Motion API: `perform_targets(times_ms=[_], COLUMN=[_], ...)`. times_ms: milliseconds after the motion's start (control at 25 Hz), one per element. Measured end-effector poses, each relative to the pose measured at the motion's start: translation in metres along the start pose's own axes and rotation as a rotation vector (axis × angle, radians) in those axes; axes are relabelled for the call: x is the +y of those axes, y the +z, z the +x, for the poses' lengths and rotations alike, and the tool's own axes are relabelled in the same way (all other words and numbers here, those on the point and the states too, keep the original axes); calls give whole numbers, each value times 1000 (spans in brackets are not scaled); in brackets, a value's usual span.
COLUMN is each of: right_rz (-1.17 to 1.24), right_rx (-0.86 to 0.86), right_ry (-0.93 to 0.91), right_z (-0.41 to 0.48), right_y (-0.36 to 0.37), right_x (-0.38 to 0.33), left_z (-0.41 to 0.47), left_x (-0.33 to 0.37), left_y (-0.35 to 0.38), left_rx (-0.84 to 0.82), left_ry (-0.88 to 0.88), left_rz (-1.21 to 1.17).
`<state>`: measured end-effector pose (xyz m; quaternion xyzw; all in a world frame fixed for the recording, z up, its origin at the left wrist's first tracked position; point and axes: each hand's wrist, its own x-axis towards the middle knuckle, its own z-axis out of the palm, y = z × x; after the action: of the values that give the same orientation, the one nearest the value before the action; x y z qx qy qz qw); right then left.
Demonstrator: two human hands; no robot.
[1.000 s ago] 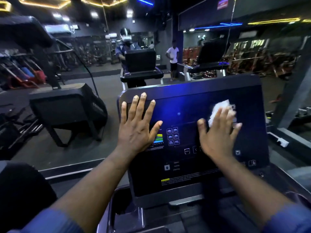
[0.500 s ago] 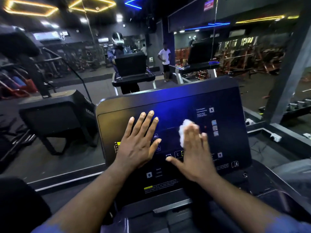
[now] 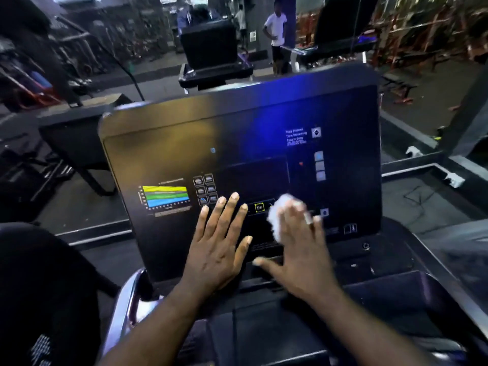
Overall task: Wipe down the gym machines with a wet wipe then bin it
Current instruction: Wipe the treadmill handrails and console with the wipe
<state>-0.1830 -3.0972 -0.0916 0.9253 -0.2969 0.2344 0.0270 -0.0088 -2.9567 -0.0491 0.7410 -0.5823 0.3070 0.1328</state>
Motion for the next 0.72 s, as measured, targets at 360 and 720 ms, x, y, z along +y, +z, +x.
perform_targets(times_ms=[360,720], right_rz=[46,213], right_rx=[81,235], right_ry=[325,-255], right_z=[-43,-71], right_y=[-2,35], right_x=[115,75], left_z=[-45,-102], left_x=[68,93], left_y=[-2,-20], left_rx=[-129,-211], left_ry=[-219,-722], left_rz=[-219,-562])
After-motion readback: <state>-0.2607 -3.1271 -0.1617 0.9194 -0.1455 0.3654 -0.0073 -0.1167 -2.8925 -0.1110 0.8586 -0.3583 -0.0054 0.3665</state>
